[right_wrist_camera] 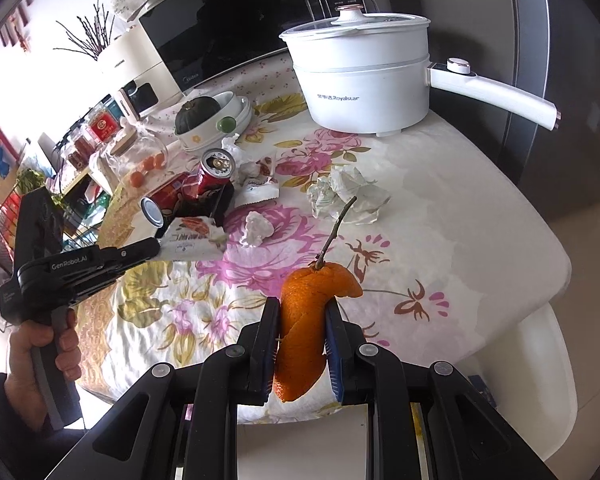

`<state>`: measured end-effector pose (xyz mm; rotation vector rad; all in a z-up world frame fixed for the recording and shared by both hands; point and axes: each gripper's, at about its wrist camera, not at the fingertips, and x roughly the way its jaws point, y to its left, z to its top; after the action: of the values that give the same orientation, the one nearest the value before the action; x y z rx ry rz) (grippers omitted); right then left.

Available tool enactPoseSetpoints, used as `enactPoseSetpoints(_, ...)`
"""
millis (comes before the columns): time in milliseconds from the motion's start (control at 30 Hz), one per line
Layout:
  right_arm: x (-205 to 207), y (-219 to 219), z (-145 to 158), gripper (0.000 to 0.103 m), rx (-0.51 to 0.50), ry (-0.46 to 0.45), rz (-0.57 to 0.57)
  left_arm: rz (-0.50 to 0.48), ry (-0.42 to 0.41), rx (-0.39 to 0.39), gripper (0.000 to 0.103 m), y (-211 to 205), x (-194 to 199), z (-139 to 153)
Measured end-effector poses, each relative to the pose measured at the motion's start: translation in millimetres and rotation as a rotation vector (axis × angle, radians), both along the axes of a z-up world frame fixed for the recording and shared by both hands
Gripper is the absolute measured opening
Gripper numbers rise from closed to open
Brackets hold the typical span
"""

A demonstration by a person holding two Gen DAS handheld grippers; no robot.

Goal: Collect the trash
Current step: 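Carry the bag and peel over the white bin and open both tools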

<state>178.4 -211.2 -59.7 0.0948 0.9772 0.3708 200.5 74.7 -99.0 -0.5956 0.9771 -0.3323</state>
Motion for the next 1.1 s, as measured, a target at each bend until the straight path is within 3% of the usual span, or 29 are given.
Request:
enactPoseSetpoints(200,-11,-17,0,0.022,-0.020,0.001,-0.012,-0.102,-0.025,0.046,0.004,-27,-15,4)
enactPoseSetpoints(533,-36,-65,2,0.022,-0.043,0.004,-0.072,-0.254,-0.077,0.033,0.003,-84,-29,15)
enactPoseSetpoints(833,-59,-131,-7,0.022,-0.059,0.039,-0.187,-0.429,-0.105,0.031,0.003,-162,-39,12)
enactPoseSetpoints(1100,-82,-177,-18,0.022,-0.070,0.070,-0.269,-0.592,-0.133,0.099,0.003,-235,-57,-6)
